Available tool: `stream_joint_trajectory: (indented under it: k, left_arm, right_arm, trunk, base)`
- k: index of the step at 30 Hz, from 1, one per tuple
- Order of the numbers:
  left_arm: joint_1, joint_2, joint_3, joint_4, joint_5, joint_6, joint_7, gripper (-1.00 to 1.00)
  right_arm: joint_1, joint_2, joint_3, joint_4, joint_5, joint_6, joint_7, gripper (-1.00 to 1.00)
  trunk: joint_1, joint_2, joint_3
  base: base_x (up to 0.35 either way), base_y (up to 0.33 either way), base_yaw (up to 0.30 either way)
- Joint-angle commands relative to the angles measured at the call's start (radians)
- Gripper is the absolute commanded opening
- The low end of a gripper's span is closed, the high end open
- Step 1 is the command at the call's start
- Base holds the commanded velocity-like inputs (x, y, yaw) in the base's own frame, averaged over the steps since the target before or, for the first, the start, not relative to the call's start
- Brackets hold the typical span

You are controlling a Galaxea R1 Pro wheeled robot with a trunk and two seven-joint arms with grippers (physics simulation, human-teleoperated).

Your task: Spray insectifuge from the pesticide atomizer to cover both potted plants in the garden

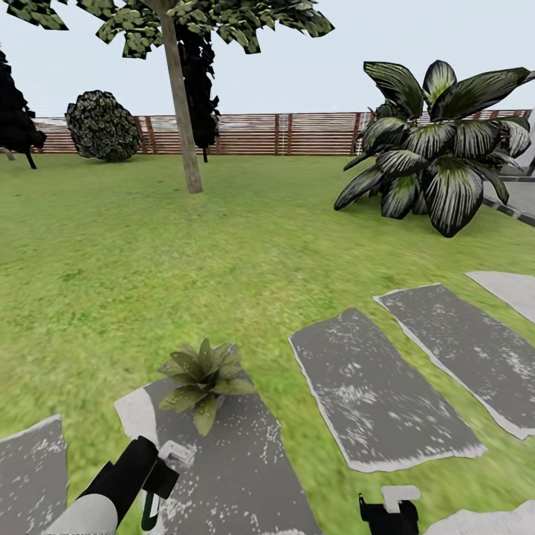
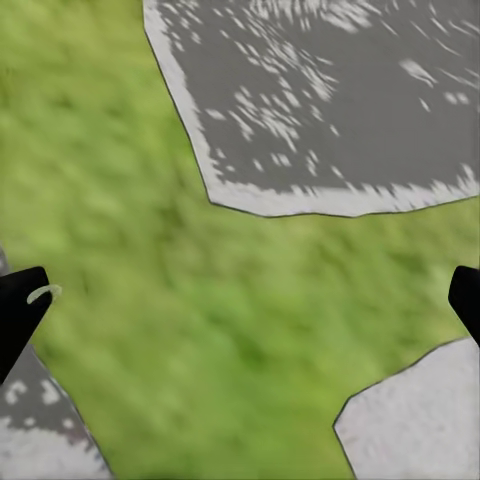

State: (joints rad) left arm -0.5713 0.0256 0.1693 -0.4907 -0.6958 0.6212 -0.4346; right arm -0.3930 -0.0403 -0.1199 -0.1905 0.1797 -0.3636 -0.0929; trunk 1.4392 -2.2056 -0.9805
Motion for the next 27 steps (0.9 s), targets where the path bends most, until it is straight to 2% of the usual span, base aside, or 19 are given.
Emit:
stream_joint_trajectory:
  k: [1, 4, 7, 10, 13, 15, 19, 21, 24, 27]
  left_arm:
    - [-0.001, 0.001, 0.005, -0.002, -0.013, 0.003, -0.033, -1.00]
    - [-0.010, 0.014, 0.006, -0.005, -0.036, 0.045, -0.082, -1.00]
    - [-0.036, 0.022, 0.007, -0.033, -0.106, 0.091, -0.100, -1.00]
    - [-0.047, 0.023, 0.007, -0.046, -0.124, 0.098, -0.122, -1.00]
    - [-0.070, 0.031, 0.005, -0.057, -0.132, 0.099, -0.188, -1.00]
    - [-0.087, 0.046, 0.006, -0.060, -0.152, 0.099, -0.224, -1.00]
    - [-0.121, 0.050, 0.006, -0.060, -0.178, 0.103, -0.242, -1.00]
    - [-0.146, 0.055, 0.005, -0.060, -0.182, 0.132, -0.276, -1.00]
    - [-0.159, 0.076, 0.005, -0.060, -0.188, 0.152, -0.297, -1.00]
    - [-0.157, 0.084, 0.004, -0.060, -0.219, 0.157, -0.302, -1.00]
  right_arm:
    - [-0.001, 0.000, -0.007, 0.001, 0.011, -0.003, -0.002, 1.00]
    - [-0.001, -0.001, -0.007, 0.002, 0.011, -0.003, -0.002, 1.00]
    - [-0.001, -0.001, -0.007, 0.002, 0.012, -0.003, -0.002, 1.00]
    - [-0.001, -0.001, -0.007, 0.002, 0.012, -0.003, -0.002, 1.00]
    - [-0.001, -0.002, -0.007, 0.002, 0.012, -0.003, -0.002, 1.00]
    - [-0.001, -0.003, -0.007, 0.002, 0.012, -0.003, -0.002, 1.00]
    - [-0.001, -0.003, -0.007, 0.002, 0.012, -0.003, -0.002, 1.00]
    - [-0.001, -0.003, -0.007, 0.002, 0.012, -0.003, -0.002, 1.00]
    - [-0.001, -0.003, -0.007, 0.001, 0.011, -0.003, -0.002, 1.00]
    - [-0.001, -0.003, -0.007, 0.000, 0.011, -0.003, -0.002, 1.00]
  trunk:
    - [0.000, 0.000, -0.001]
    - [0.000, 0.000, -0.001]
    - [0.000, 0.000, -0.001]
    - [0.000, 0.000, -0.001]
    - [0.000, 0.000, -0.001]
    - [0.000, 0.000, -0.001]
    - [0.000, 0.000, -0.001]
    - [0.000, 0.000, -0.001]
    - [0.000, 0.000, -0.001]
    - [0.000, 0.000, -0.001]
  base:
    - [0.000, 0.000, 0.003]
    - [0.000, 0.000, 0.001]
    - [0.000, 0.000, 0.000]
    - [0.000, 0.000, 0.000]
    - [0.000, 0.000, 0.000]
    - [0.000, 0.000, 0.000]
    - [0.000, 0.000, 0.000]
    - [0.000, 0.000, 0.000]
    - [0.000, 0.000, 0.000]
    - [0.000, 0.000, 0.000]
